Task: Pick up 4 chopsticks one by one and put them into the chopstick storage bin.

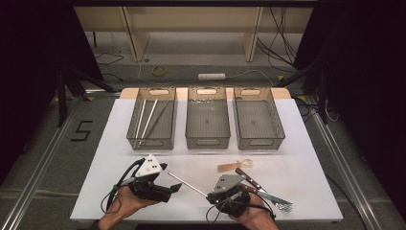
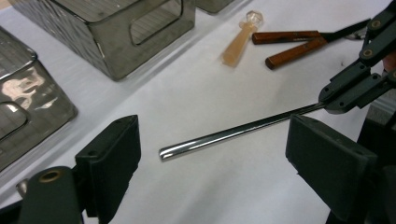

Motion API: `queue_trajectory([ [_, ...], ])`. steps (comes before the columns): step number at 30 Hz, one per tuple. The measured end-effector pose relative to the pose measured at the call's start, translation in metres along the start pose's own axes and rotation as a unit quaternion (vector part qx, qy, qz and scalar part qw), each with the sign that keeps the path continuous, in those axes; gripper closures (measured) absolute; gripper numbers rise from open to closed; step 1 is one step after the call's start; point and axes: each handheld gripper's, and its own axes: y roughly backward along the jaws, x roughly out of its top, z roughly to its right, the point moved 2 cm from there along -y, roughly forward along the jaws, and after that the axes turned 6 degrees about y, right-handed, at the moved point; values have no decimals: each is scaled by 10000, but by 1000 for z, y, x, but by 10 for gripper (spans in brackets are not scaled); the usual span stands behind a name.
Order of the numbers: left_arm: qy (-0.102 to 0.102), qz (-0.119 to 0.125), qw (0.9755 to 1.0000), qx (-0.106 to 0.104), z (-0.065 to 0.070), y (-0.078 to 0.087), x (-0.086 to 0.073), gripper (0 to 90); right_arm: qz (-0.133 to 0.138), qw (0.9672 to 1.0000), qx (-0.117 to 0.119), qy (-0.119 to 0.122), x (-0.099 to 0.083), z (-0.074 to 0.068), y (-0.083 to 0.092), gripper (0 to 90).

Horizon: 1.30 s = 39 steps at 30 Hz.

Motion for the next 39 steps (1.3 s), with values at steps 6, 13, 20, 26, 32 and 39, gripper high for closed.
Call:
queue_trajectory([
  [6,-361,-321,9988,-49,10,-5,-1,179,-60,9997,65,208,2,-4,-1,867],
  [13,-824,-811,9933,-74,20,-14,-5,209,-195,9986,161,470,3,-7,-2,867],
  [20,-1237,-1274,9840,-172,26,-21,-11,304,-317,9967,281,691,4,-11,-3,867],
  [26,-1502,-1577,9757,-241,30,-25,-16,404,-353,9953,375,823,4,-14,-4,867],
  [32,-1593,-1654,9727,-321,31,-24,-16,492,-372,9941,439,917,4,-15,-4,867],
  [39,-1844,-1855,9642,-433,34,-25,-18,578,-358,9921,537,1076,5,-18,-3,867],
])
